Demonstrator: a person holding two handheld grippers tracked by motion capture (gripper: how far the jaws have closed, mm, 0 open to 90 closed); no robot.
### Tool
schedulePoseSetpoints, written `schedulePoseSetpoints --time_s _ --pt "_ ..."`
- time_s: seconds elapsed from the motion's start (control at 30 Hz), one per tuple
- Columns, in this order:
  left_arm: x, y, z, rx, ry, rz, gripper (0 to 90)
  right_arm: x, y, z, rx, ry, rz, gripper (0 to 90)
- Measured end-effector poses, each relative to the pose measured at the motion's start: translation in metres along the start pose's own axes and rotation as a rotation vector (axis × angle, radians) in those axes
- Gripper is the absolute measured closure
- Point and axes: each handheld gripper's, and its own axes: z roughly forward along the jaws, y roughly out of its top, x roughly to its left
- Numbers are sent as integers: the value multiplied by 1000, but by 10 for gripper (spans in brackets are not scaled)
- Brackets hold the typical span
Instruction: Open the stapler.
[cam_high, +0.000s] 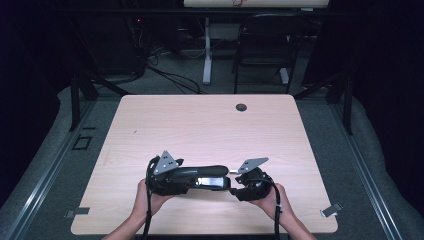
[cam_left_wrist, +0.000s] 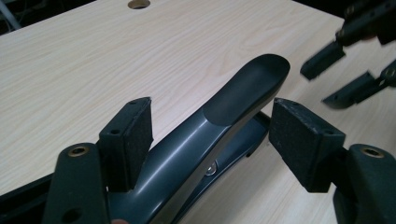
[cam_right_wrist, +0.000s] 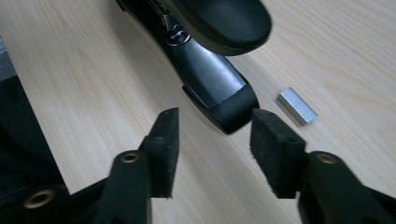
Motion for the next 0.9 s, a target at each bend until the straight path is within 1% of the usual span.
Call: schedulePoseSetpoints --time_s 0.03,0.07,0.17,0.23,0.37,0.43,0.47,0.5,0.53,0.6,0.63,0.73,0.77,0.8,0.9 --pt "-1 0 2 -4 -4 1 328 2 0 3 4 -1 -2 584" --pt "-3 -1 3 -5 -5 5 364 4 0 6 6 -2 -14 618" --pt "-9 -3 8 14 -21 28 429 8 -1 13 13 -14 -34 687" --pt "-13 -4 11 22 -30 35 458 10 -1 17 1 -20 -32 720" --pt "-22 -7 19 36 -43 56 531 13 -1 27 3 -68 -63 798" --pt "-26 -10 23 37 -36 67 584 14 0 30 -11 -91 -61 834" --pt "-28 -11 25 38 -36 72 613 15 0 32 -25 -94 -52 844" --pt "-30 -13 28 41 -31 79 635 15 0 32 -26 -102 -51 854" --pt "-31 -15 30 45 -29 77 671 17 0 34 -35 -111 -49 859" --pt "-34 -19 36 53 -21 74 716 19 -1 37 -39 -113 -38 861" --pt "-36 -20 38 59 -19 75 739 20 -1 39 -39 -115 -40 863" --pt "-40 -24 45 81 -11 75 793 21 -2 44 -13 -134 -61 868" --pt "-41 -25 47 86 -5 74 807 22 -2 46 -11 -131 -57 868" --pt "-42 -27 49 83 0 66 826 22 -2 47 -9 -137 -58 870" --pt "-43 -32 54 67 -9 24 891 24 -3 50 -12 -162 -63 874"
